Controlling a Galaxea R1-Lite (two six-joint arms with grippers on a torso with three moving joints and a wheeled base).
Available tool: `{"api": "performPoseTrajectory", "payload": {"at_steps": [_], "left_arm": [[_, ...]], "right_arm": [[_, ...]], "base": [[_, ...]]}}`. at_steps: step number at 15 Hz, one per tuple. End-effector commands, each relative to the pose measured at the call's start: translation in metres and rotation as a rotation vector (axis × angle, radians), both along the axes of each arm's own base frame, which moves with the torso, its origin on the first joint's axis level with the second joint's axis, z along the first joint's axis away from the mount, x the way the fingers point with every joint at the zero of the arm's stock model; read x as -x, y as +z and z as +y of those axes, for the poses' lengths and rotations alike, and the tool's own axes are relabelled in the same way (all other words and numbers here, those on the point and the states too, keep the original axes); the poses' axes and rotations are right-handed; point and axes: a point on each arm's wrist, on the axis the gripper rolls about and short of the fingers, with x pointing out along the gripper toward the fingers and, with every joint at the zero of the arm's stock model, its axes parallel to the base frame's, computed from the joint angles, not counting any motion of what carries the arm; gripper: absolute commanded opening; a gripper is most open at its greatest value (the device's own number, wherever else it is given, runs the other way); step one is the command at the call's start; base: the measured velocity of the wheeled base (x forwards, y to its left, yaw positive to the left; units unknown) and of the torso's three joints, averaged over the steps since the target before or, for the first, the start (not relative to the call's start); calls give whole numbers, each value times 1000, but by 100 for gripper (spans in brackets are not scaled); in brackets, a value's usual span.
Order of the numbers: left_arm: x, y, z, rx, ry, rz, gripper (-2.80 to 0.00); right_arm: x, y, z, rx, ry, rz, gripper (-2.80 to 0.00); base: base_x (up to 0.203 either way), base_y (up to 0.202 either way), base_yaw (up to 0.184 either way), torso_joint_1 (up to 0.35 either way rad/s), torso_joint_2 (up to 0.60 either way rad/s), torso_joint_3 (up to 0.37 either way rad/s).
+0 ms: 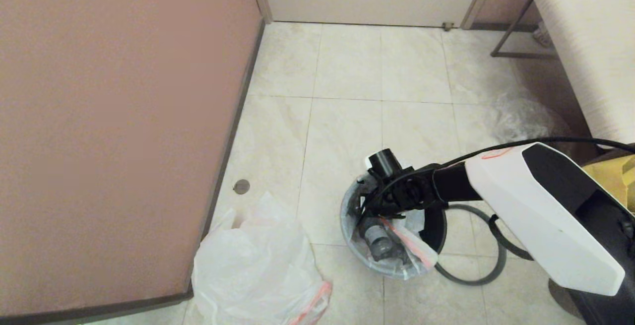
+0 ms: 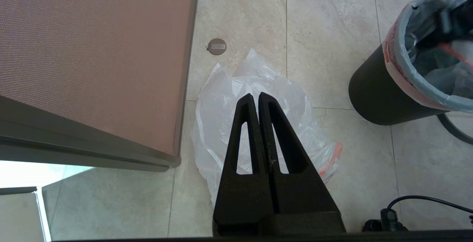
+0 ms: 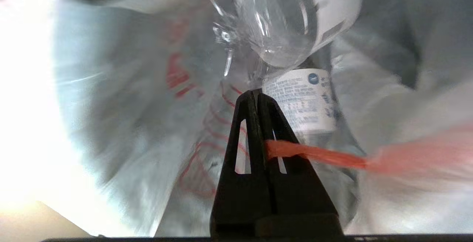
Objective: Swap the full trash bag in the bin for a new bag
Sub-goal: Place the trash bag on the floor
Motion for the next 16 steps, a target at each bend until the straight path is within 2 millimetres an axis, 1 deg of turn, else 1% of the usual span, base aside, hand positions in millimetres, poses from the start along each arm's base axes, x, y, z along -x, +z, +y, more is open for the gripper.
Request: {"api": "performPoseTrajectory", "payload": {"at_steps": [1, 2, 4, 6, 11, 12, 16], "left_arm": [[0, 0, 0, 0, 2, 1, -280], [0, 0, 0, 0, 0, 1, -280], [0, 0, 0, 0, 0, 1, -280], [0, 0, 0, 0, 0, 1, -280], [0, 0, 0, 0, 0, 1, -280], [0, 0, 0, 0, 0, 1, -280], [0, 0, 0, 0, 2, 1, -280]], "right_arm": [[7, 28, -4, -26, -2, -35, -280], [13, 43, -7, -33, 1, -41, -280], [25, 67, -11, -46, 7, -53, -280], [32, 81, -14, -54, 13, -67, -280], [46, 107, -22, -75, 13, -99, -280], [46, 105, -23, -71, 13, -93, -280], [47, 84, -30, -42, -9, -31, -280]], "base": [[0, 0, 0, 0, 0, 0], [0, 0, 0, 0, 0, 0], [0, 0, 0, 0, 0, 0], [0, 0, 0, 0, 0, 0], [0, 0, 0, 0, 0, 0], [0, 0, 0, 0, 0, 0], [0, 0, 0, 0, 0, 0]]}}
